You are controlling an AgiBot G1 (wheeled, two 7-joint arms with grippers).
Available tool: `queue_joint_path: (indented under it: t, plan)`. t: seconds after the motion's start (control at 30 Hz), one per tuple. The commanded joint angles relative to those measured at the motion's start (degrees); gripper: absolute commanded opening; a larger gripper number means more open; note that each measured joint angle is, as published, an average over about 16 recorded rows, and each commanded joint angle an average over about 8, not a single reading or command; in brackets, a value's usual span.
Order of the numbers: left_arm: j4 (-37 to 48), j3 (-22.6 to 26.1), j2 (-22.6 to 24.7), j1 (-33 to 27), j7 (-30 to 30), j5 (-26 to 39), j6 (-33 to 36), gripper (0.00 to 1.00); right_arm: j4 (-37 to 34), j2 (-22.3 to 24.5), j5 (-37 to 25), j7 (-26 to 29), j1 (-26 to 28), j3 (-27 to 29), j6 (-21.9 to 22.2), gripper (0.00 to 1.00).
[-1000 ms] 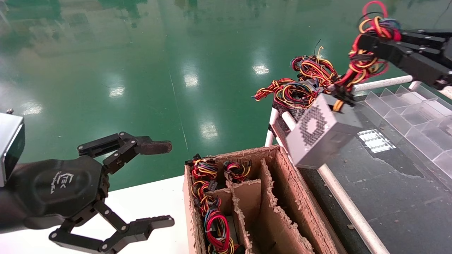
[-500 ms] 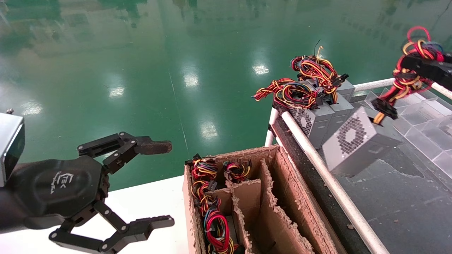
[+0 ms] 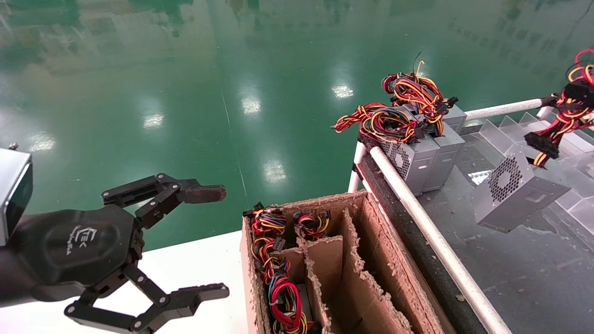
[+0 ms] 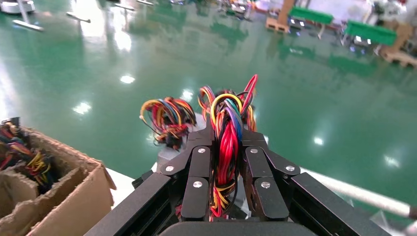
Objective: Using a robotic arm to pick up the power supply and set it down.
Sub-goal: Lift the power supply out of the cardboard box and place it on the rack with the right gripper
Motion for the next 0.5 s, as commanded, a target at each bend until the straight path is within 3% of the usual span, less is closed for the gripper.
queue_joint_path:
  t: [0.03,0.27,0.5]
  plan:
    - [0.00,0.00,0.00,0.00,0.00,0.00,0.00,1.00,-1.99,-0.55,-0.91,-0.40,1.10,-0.45,0.21,0.00]
    - [0.00,0.00,0.00,0.00,0.00,0.00,0.00,1.00,-9.22,-5.07,-3.44,-1.78,5.77,-1.94,2.51,0.00]
    - [0.00,0.01,0.00,0.00,0.00,0.00,0.00,1.00,-14.42,-8.60,-6.09,-3.94,9.98,-3.31,7.66,0.00]
